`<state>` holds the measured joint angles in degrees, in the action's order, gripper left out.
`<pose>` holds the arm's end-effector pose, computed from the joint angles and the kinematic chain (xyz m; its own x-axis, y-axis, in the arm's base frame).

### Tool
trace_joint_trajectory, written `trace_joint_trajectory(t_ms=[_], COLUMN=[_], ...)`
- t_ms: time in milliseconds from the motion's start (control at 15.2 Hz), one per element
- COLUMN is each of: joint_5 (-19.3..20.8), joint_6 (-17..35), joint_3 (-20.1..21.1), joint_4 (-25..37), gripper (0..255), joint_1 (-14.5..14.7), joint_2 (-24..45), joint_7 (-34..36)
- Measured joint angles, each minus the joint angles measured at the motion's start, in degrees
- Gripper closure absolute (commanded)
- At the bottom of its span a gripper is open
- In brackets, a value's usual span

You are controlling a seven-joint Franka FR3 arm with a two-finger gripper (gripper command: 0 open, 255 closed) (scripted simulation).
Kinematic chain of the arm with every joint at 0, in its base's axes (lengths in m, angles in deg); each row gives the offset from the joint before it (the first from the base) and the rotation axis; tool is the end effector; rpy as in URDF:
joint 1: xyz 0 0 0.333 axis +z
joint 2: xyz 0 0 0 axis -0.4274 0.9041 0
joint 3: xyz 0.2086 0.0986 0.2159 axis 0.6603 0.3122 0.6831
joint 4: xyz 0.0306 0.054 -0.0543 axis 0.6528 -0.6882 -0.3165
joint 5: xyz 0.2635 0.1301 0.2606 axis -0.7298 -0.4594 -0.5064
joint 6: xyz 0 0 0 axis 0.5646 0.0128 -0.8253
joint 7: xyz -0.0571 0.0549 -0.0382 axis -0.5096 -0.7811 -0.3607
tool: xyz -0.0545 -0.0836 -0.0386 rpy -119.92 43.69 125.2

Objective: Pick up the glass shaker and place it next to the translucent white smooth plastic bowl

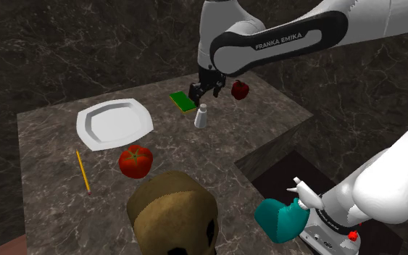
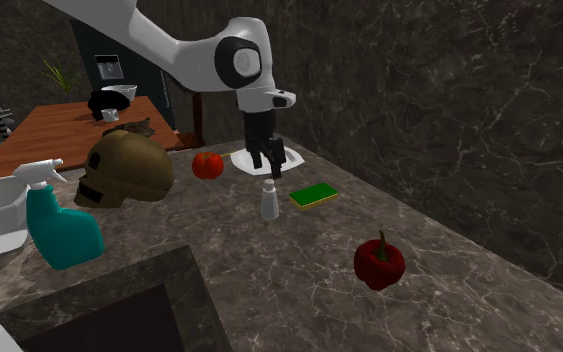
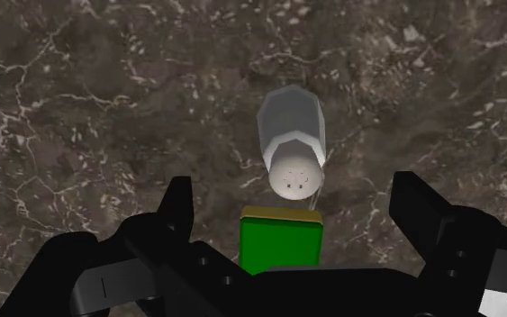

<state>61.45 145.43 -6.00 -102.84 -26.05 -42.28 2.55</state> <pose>0.5395 0.1741 0.4086 0.9985 0.0271 0.0485 0.0217 -0.9938 0.1092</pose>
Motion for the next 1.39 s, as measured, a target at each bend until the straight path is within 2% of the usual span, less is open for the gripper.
trace_joint_trajectory(t_ms=[132, 528, 990, 1056, 1386], joint_5=[1.44, 3.28, 3.58, 3.58, 3.57], joint_6=[0.64, 4.45, 5.58, 5.58, 5.58], joint_3=[0.06, -0.26, -0.39, -0.39, -0.39], joint_4=[1.5, 0.32, -0.48, -0.48, -0.47], gripper=[0, 0, 0, 255, 255], joint_1=[0.42, 0.7, 0.64, 0.64, 0.64], joint_2=[2.79, 5.84, 6.19, 6.19, 6.16], joint_7=[1.26, 2.81, 2.98, 2.98, 2.97])
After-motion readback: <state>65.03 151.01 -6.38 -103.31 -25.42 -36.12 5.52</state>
